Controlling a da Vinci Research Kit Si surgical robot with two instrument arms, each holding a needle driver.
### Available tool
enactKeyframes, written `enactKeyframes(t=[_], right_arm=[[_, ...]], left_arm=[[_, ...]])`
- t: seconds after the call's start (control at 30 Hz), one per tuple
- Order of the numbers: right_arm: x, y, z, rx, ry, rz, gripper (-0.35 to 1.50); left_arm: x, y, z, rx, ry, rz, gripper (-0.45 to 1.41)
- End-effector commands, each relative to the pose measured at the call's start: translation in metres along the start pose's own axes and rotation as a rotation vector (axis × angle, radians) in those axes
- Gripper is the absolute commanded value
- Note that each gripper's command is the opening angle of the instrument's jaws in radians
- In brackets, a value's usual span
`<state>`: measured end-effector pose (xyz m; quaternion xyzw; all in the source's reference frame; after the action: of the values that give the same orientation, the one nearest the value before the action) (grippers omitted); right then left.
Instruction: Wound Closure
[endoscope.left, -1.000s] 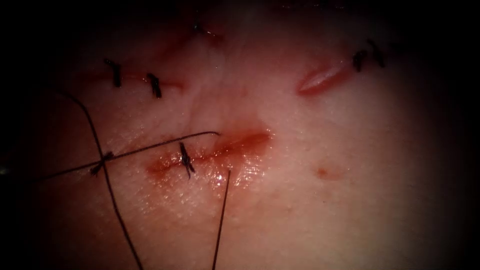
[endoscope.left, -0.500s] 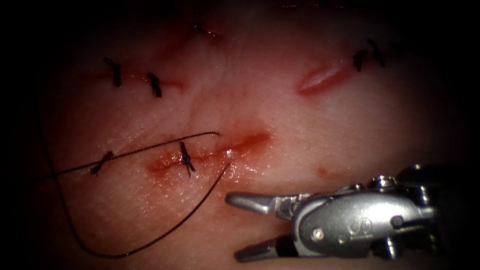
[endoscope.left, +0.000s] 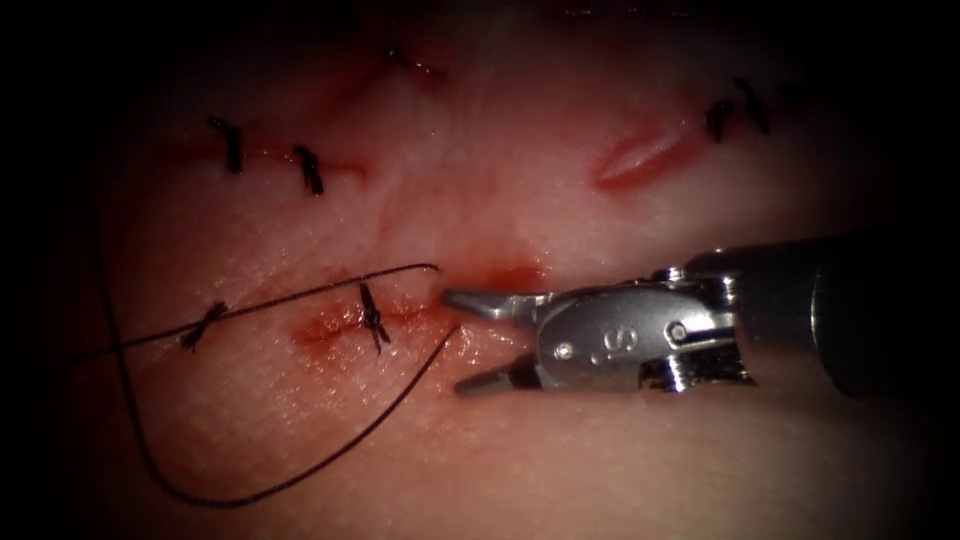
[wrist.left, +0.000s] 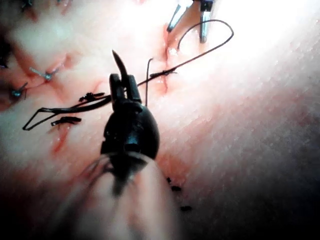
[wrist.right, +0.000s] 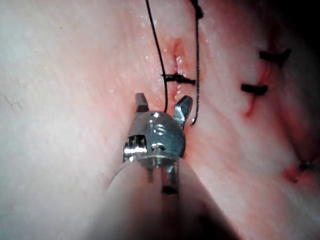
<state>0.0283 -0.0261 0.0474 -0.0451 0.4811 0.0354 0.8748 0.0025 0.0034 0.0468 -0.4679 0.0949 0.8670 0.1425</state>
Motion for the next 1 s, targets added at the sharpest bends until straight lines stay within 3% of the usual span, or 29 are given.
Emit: enactKeyframes(t=[0.03,0.1,0.13,0.17,0.2,0.57,0.77,1.0], right_arm=[[-0.0006,0.0001,0.0014,-0.003,0.003,0.009,1.23],[-0.0012,-0.0002,0.0017,0.003,0.011,0.018,0.99],[-0.0014,-0.0005,0.0017,0.02,0.019,0.024,0.62],[-0.0016,-0.0008,0.0017,0.047,0.029,0.024,-0.01],[-0.0017,-0.001,0.0017,0.075,0.038,0.026,-0.35],[0.001,-0.0029,-0.0007,0.156,0.058,0.044,-0.35],[0.0048,-0.0058,-0.0048,0.186,0.072,0.049,-0.35],[0.0114,-0.0106,-0.0091,0.226,0.097,0.061,-0.35]], left_arm=[[-0.0002,0.0001,0.001,-0.005,0.001,0.003,-0.45],[-0.0001,0.0002,0.0012,-0.007,0.004,0.003,-0.45],[-0.0001,0.0003,0.0012,-0.006,0.004,0.003,-0.45],[-0.0001,0.0003,0.0012,-0.005,0.003,0.003,-0.45],[0.0,0.0003,0.0012,-0.004,0.003,0.002,-0.45],[-0.0001,0.0003,0.0016,-0.005,0.005,0.002,-0.45],[-0.0009,0.0002,0.0023,-0.01,0.001,0.007,-0.45],[-0.0013,0.0004,0.0031,-0.018,0.0,0.012,-0.45]])
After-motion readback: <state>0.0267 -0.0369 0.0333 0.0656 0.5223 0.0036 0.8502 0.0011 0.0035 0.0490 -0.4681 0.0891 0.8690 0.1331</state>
